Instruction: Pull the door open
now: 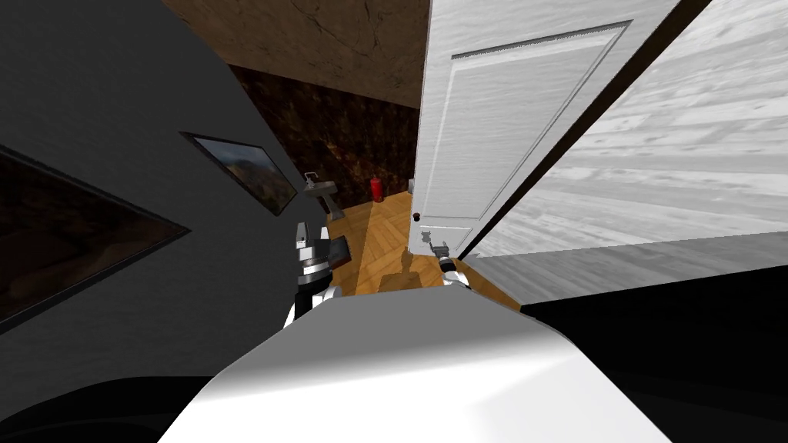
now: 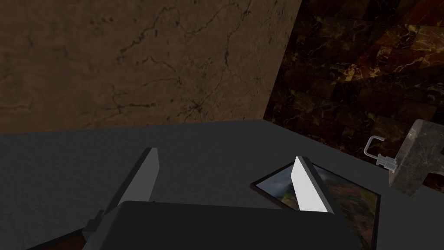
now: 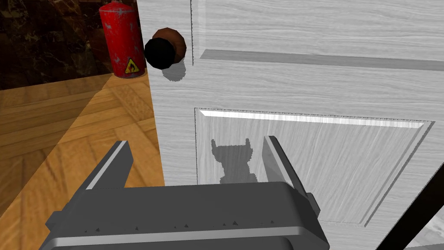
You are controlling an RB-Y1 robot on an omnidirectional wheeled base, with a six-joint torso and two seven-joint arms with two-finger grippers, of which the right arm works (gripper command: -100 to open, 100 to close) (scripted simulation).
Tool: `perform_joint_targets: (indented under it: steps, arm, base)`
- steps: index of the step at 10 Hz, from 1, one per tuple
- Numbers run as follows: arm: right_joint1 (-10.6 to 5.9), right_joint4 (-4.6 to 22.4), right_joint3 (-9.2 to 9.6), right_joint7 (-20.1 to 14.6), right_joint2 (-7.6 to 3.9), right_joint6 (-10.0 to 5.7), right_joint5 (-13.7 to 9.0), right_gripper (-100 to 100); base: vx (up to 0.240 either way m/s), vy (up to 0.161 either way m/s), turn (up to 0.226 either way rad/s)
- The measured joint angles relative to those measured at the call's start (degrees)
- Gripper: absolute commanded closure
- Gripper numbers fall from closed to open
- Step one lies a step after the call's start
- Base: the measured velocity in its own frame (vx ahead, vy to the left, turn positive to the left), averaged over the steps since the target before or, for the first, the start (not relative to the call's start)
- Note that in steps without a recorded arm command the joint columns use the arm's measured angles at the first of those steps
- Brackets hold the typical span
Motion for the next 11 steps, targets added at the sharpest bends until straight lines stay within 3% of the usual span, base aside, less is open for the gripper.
perform_joint_targets:
  steps: [3,8,11]
  arm:
    - [-0.97,2.7,-0.01,0.6,-0.09,1.29,0.4,-100]
    - [-0.36,1.0,0.81,-0.8,1.62,1.05,1.6,-100]
    - [-0.53,1.3,0.92,-0.8,1.96,1.31,1.8,-100]
  base:
    - [0.154,0.066,-0.172]
    - [0.172,0.104,-0.117]
    - [0.191,0.118,-0.062]
